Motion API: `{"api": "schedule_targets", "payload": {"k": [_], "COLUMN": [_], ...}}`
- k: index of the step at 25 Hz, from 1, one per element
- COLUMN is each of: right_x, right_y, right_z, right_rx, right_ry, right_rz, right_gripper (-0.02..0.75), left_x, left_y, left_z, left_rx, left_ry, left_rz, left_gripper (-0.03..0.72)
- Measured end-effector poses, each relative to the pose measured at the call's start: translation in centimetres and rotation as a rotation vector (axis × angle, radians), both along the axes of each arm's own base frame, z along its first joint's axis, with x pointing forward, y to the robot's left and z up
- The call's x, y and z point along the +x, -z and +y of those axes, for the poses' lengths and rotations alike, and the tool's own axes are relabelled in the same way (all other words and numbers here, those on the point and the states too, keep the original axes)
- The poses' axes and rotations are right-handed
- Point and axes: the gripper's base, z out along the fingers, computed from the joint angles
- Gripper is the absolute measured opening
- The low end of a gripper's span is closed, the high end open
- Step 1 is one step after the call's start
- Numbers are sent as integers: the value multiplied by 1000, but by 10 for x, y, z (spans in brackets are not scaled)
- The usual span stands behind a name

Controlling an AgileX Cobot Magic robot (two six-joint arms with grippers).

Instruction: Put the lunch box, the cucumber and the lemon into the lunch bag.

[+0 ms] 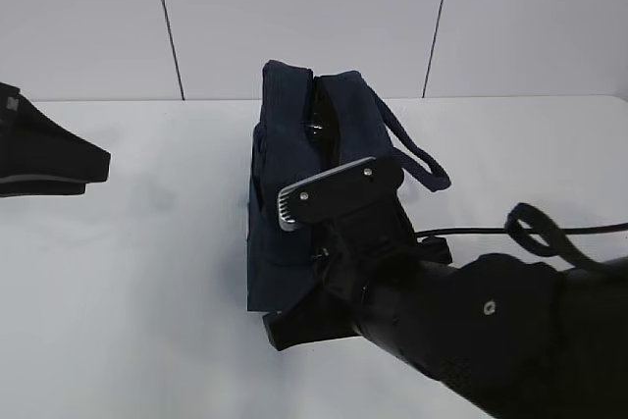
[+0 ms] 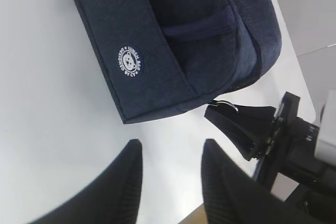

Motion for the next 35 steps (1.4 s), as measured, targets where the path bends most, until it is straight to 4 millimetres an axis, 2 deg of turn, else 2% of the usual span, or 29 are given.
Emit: {"api": "schedule_targets", "payload": {"k": [17,23,35], "right_x": [-9,-14,-12], "right_y": [-43,-50,-63], "right_z": [-11,-10,-5], "right_rx": [-43,-58,-140], "right_ry": [-112,-165,-274], "right_rz": [-94,-68,-122], "right_gripper": [8,8,8], "left_x": [0,0,0], "left_y": [0,0,0], "left_z": [0,0,0], "left_rx": [2,2,2], "left_ry": [1,1,1], "left_rz": [0,0,0], "left_gripper": [274,274,274]}}
